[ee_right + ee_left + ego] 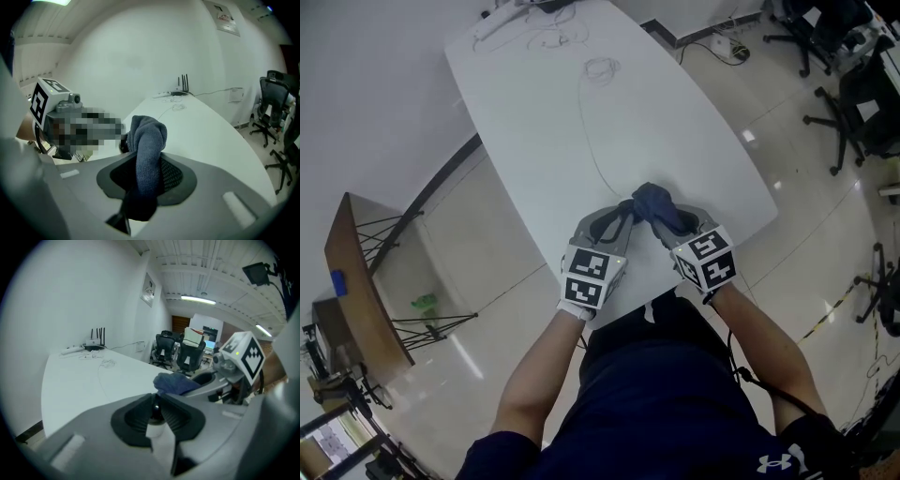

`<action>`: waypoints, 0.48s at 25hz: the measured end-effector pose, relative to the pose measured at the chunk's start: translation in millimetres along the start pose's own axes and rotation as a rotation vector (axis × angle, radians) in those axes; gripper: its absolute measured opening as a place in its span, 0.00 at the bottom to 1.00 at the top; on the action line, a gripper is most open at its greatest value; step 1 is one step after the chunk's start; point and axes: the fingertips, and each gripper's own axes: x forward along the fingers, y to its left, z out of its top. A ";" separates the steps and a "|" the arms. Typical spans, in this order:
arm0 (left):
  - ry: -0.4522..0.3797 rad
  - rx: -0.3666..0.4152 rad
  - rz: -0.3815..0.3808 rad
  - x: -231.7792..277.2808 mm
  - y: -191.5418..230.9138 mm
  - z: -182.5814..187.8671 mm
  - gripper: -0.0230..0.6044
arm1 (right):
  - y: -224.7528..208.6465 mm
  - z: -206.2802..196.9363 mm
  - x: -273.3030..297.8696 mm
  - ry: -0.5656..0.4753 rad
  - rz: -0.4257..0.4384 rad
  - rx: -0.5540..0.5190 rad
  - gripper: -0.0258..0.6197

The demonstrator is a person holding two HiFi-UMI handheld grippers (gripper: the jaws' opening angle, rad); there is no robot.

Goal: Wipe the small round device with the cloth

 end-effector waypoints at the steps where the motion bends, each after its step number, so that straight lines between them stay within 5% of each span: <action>1: 0.000 -0.001 0.001 0.5 0.0 0.8 0.13 | -3.0 -4.8 1.4 0.009 -0.001 0.015 0.21; 7: 0.011 0.003 -0.007 5.1 -2.9 2.6 0.13 | -11.9 -39.6 14.0 0.115 -0.004 0.040 0.21; 12: 0.006 0.005 -0.012 8.7 -6.7 2.7 0.13 | -8.3 -80.9 26.4 0.309 0.042 0.036 0.21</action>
